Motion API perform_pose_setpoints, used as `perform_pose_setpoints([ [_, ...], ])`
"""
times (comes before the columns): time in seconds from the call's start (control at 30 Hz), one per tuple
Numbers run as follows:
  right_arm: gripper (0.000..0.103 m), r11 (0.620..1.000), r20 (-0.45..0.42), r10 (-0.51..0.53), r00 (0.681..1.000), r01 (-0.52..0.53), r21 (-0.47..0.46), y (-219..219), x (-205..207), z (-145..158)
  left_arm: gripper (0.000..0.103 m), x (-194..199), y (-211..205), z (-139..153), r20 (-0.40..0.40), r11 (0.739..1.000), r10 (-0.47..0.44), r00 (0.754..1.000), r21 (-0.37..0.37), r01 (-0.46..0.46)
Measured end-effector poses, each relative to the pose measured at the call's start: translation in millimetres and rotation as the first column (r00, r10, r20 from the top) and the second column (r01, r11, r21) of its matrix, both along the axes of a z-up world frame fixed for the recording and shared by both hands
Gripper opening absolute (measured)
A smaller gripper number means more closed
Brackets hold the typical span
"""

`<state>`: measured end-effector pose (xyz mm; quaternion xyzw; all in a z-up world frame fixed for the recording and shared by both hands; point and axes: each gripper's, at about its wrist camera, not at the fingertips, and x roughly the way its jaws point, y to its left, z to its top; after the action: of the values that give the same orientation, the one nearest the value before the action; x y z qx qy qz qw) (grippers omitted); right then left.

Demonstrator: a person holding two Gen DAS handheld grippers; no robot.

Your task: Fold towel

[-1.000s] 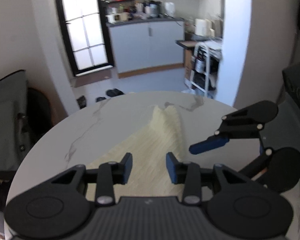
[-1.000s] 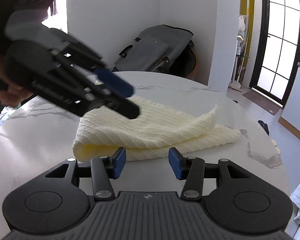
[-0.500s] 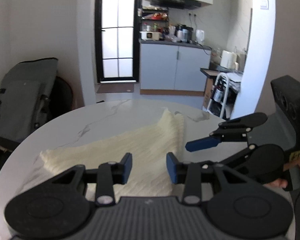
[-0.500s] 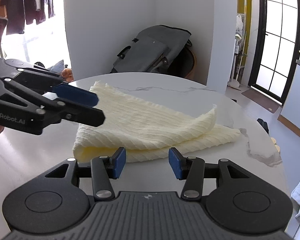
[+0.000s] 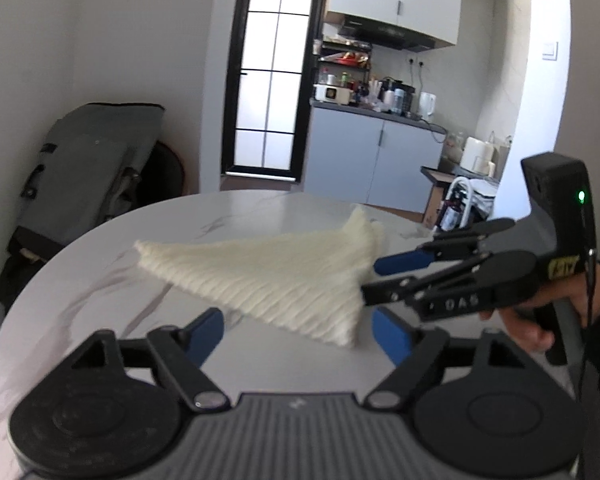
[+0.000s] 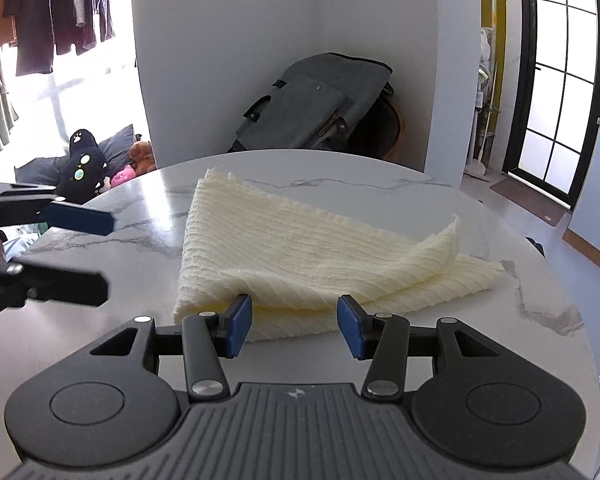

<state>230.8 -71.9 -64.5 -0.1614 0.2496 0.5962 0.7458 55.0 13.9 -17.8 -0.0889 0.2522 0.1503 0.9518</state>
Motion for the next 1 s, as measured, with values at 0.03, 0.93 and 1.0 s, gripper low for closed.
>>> perform_pose_setpoints([
  [0.03,0.052,1.000,0.002,0.003,1.000,-0.003,-0.001,1,-1,1,0.088,-2,1,-1,-0.002,1.000,0.007,1.000,-0.005,-0.007],
  [0.93,0.052,0.993,-0.026,-0.096,0.995,0.097,0.060,-42,-41,-6,0.103,-31,-1,-25,0.023,0.999,0.040,0.999,0.020,-0.040],
  [1.0,0.052,0.995,-0.010,-0.087,0.996,0.087,0.054,-49,-46,-9,0.103,-31,-2,-24,0.035,0.999,0.031,0.999,0.015,-0.032],
])
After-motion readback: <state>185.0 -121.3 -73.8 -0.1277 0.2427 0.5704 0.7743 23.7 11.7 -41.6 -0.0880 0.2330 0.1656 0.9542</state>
